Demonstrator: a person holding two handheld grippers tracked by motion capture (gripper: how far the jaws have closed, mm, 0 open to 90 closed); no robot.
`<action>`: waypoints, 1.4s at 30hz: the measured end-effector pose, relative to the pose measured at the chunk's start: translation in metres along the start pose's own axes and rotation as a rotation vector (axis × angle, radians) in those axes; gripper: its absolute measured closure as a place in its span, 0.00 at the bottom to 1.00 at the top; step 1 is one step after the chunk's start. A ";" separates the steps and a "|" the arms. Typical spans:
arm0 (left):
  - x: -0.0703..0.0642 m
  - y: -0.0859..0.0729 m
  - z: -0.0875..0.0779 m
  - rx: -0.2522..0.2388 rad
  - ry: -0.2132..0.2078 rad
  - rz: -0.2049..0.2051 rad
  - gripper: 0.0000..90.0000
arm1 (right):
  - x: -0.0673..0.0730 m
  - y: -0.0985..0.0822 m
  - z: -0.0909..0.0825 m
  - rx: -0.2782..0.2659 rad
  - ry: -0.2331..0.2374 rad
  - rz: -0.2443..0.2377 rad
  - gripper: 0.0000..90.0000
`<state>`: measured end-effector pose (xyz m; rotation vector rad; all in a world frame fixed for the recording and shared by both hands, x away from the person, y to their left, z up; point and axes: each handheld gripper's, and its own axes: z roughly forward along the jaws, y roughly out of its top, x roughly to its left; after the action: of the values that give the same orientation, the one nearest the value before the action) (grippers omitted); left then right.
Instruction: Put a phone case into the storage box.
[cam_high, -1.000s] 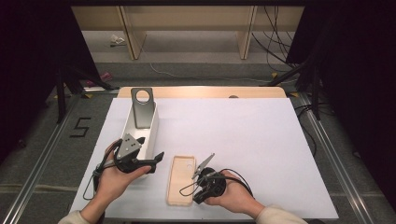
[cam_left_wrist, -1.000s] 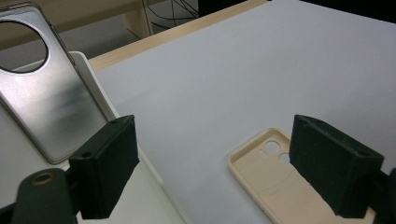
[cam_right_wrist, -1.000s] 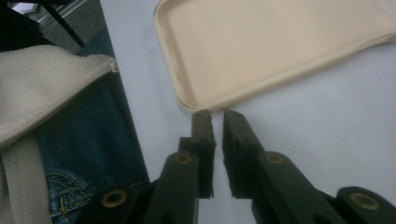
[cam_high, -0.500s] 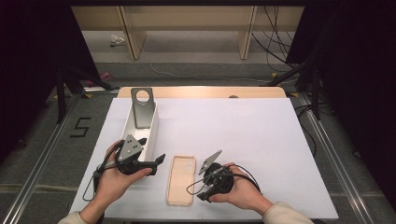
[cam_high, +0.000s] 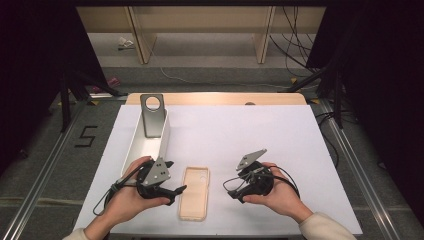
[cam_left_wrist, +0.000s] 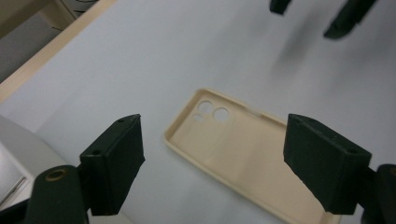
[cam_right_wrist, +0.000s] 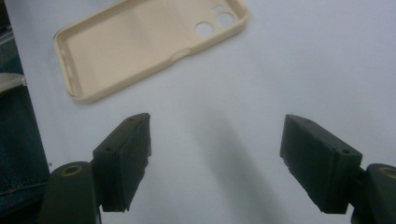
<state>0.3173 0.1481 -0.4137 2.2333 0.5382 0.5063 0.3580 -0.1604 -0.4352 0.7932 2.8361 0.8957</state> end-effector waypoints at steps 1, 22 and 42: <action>-0.002 0.000 0.002 0.016 -0.015 0.022 0.22 | -0.002 -0.001 -0.002 -0.008 -0.007 0.011 0.27; -0.038 -0.001 0.035 0.294 -0.235 0.305 0.23 | -0.031 -0.022 -0.032 -0.140 -0.091 0.107 0.20; -0.049 -0.004 0.051 0.365 -0.278 0.372 0.24 | -0.047 -0.036 -0.055 -0.284 -0.168 0.197 0.19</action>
<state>0.3018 0.0945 -0.4582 2.7173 0.0683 0.2865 0.3703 -0.2375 -0.4137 1.0628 2.4457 1.1622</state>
